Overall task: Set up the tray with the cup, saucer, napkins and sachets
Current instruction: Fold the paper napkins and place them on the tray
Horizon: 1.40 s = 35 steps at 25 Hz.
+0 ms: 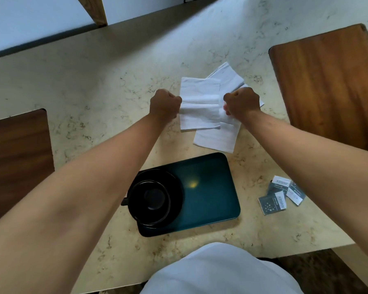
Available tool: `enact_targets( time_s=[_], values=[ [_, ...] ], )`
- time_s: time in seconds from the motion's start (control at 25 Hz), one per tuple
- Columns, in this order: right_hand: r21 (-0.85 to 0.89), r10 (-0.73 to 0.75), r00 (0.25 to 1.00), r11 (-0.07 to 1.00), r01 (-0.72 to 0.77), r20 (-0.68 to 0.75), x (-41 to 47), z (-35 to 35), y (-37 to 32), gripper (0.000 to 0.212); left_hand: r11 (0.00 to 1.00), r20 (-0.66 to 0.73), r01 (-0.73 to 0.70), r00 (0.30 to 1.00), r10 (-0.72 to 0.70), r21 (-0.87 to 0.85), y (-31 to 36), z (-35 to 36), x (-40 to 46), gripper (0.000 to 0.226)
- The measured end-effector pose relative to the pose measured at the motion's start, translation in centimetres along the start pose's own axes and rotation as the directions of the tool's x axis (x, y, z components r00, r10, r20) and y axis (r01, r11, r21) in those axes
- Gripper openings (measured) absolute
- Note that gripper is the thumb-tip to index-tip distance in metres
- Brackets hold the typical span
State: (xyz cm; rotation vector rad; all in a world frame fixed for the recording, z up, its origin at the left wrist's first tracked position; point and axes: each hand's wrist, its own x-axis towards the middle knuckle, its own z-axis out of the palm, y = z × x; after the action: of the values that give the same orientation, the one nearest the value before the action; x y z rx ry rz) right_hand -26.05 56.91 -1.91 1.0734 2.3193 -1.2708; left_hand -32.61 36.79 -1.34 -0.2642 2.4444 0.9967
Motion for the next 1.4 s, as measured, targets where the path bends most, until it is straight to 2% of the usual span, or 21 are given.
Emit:
enact_targets(
  time_s=[0.24, 0.36, 0.48, 0.56, 0.68, 0.8, 1.0, 1.2, 1.28, 1.4],
  values=[
    [0.031, -0.037, 0.999, 0.999, 0.037, 0.003, 0.2, 1.3, 0.4, 0.028, 0.995, 0.058, 0.074, 0.996, -0.071, -0.063, 0.3, 0.7, 0.3, 0.01],
    [0.12, -0.03, 0.999, 0.992, 0.027, 0.018, 0.2, 1.6, 0.5, 0.017, 0.972, 0.085, 0.181, 0.982, -0.17, -0.148, 0.5, 0.5, 0.4, 0.018],
    [0.302, 0.037, 0.996, 0.952, -0.058, 0.076, -0.2, 1.6, 0.5, 0.022, 0.926, 0.146, 0.306, 0.949, -0.278, -0.223, 0.9, 0.1, 0.0, 0.019],
    [0.396, 0.085, 0.987, 0.909, -0.132, 0.135, -0.7, 1.5, 0.4, 0.012, 0.896, 0.172, 0.365, 0.928, -0.33, -0.253, 1.0, -0.3, -0.5, 0.027],
    [0.519, 0.173, 0.953, 0.807, -0.282, 0.25, -1.7, 1.4, 0.4, 0.015, 0.843, 0.245, 0.425, 0.901, -0.359, -0.33, 0.8, -1.0, -1.6, 0.036],
    [0.543, 0.202, 0.908, 0.746, -0.386, 0.367, -2.1, 1.2, 0.6, 0.019, 0.795, 0.334, 0.467, 0.875, -0.352, -0.386, 0.5, -1.5, -2.6, 0.026],
    [0.529, 0.088, 0.904, 0.786, -0.321, 0.418, -3.8, 0.6, 0.5, 0.024, 0.831, 0.395, 0.412, 0.881, -0.259, -0.375, -0.2, -3.0, -4.9, 0.016],
    [0.519, -0.048, 0.884, 0.823, -0.229, 0.466, -6.1, -0.4, -0.1, 0.008, 0.831, 0.441, 0.344, 0.887, -0.135, -0.437, -0.4, -5.0, -6.8, 0.017],
    [0.507, -0.102, 0.88, 0.845, -0.169, 0.464, -7.2, -0.8, -0.4, 0.014, 0.851, 0.413, 0.288, 0.906, -0.094, -0.439, -0.2, -5.7, -7.9, 0.017],
    [0.512, -0.208, 0.891, 0.858, -0.031, 0.403, -9.1, -1.6, -1.2, 0.029, 0.876, 0.327, 0.172, 0.945, -0.018, -0.45, 0.2, -6.8, -9.4, 0.033]
  ],
)
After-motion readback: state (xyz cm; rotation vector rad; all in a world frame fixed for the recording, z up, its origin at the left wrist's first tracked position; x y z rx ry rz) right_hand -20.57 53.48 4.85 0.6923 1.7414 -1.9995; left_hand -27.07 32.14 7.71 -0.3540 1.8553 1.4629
